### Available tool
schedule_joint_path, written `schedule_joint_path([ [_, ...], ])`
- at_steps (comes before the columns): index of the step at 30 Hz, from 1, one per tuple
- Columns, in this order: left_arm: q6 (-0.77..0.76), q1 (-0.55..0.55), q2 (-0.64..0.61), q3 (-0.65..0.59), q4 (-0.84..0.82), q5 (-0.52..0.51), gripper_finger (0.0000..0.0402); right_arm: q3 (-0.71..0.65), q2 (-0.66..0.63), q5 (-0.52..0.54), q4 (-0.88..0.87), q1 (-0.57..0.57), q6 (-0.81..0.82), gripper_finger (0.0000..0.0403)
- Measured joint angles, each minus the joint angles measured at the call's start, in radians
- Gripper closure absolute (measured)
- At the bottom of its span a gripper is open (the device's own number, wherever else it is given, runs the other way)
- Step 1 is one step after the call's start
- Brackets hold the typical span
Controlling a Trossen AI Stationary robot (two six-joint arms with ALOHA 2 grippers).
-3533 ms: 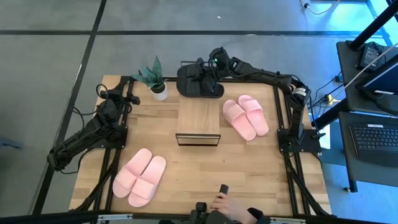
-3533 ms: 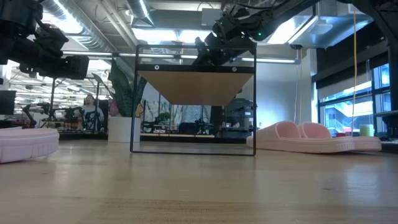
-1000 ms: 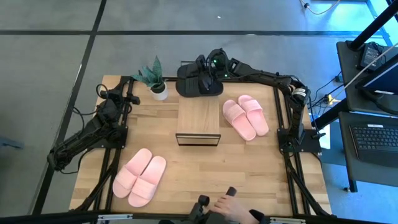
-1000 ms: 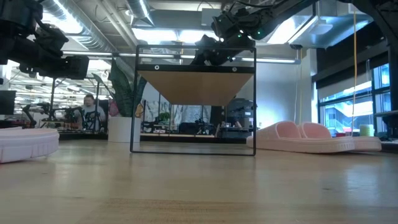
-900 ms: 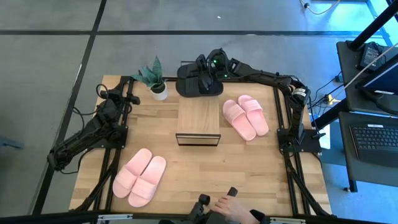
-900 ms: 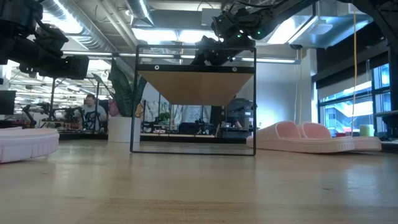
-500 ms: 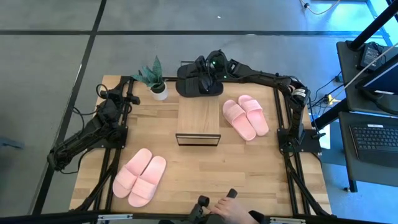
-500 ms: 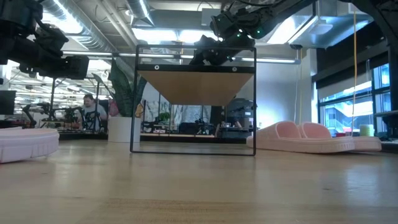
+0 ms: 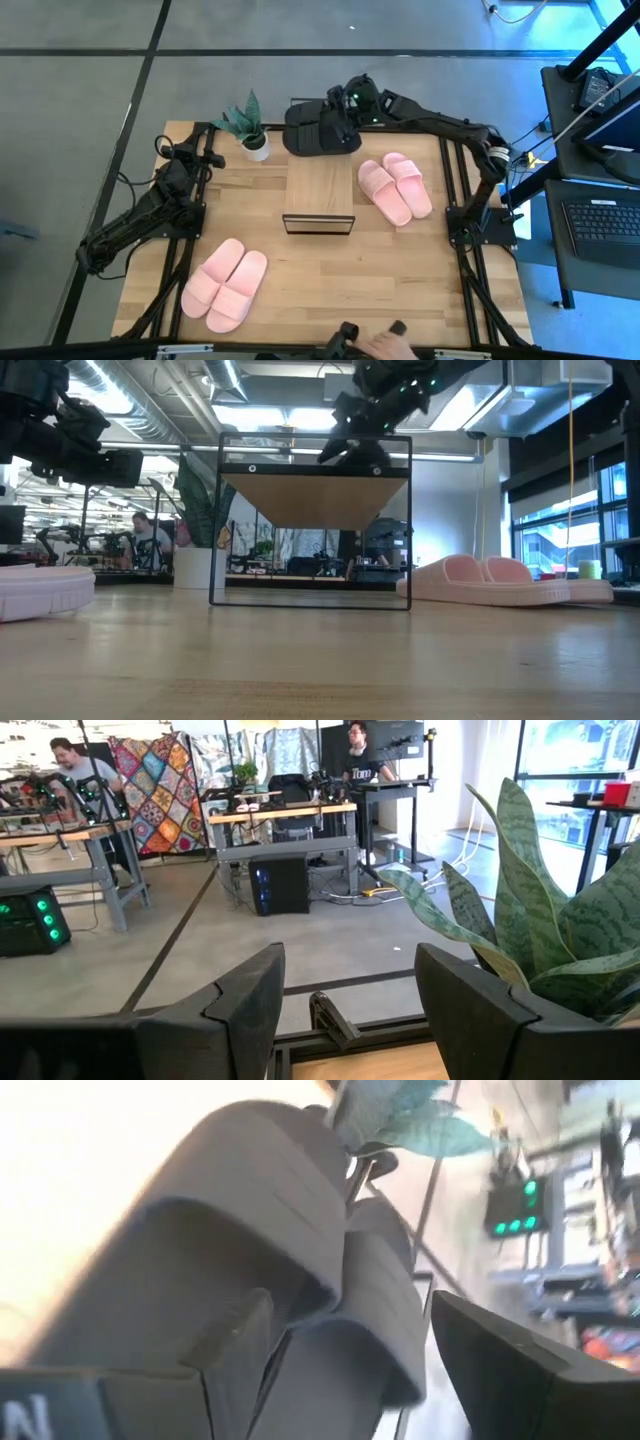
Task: Pick and place slides into the shelf
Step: Put the pink slide under the shelf
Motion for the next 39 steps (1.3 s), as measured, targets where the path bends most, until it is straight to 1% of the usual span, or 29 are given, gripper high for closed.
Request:
schedule_joint_path([
  [5, 0.0, 0.0, 0.0, 0.0, 0.0, 0.0, 0.0185, 0.0, -0.073, 0.016, -0.102, 0.01, 0.23, 0.013],
  [10, 0.001, 0.0, 0.0, 0.0, 0.0, 0.0, 0.0185, 0.0, -0.161, 0.103, -0.307, 0.041, 0.342, 0.013],
  [15, 0.016, 0.0, 0.0, 0.0, 0.0, 0.0, 0.0185, 0.0, -0.236, 0.098, -0.54, 0.086, 0.501, 0.013],
  [17, 0.053, 0.0, 0.0, 0.0, 0.0, 0.0, 0.0185, -0.026, -0.267, 0.094, -0.565, 0.103, 0.555, 0.013],
  [19, 0.087, 0.0, 0.0, 0.0, 0.0, 0.0, 0.0185, -0.087, -0.304, 0.094, -0.547, 0.119, 0.588, 0.013],
  [22, 0.106, 0.0, 0.0, 0.0, 0.0, 0.0, 0.0185, -0.237, -0.386, 0.094, -0.473, 0.127, 0.594, 0.013],
  [25, 0.106, 0.0, 0.0, 0.0, 0.0, 0.0, 0.0185, -0.409, -0.496, 0.104, -0.353, 0.126, 0.63, 0.013],
  [28, 0.107, 0.0, 0.0, 0.0, 0.0, 0.0, 0.0185, -0.552, -0.616, 0.141, -0.225, 0.126, 0.643, 0.013],
  [33, 0.107, 0.0, 0.0, 0.0, 0.0, 0.0, 0.0185, -0.717, -0.769, 0.179, -0.129, 0.126, 0.646, 0.013],
  [39, 0.107, 0.0, 0.0, 0.0, 0.0, 0.0, 0.0185, -0.871, -0.845, 0.182, 0.006, 0.125, 0.678, 0.013],
])
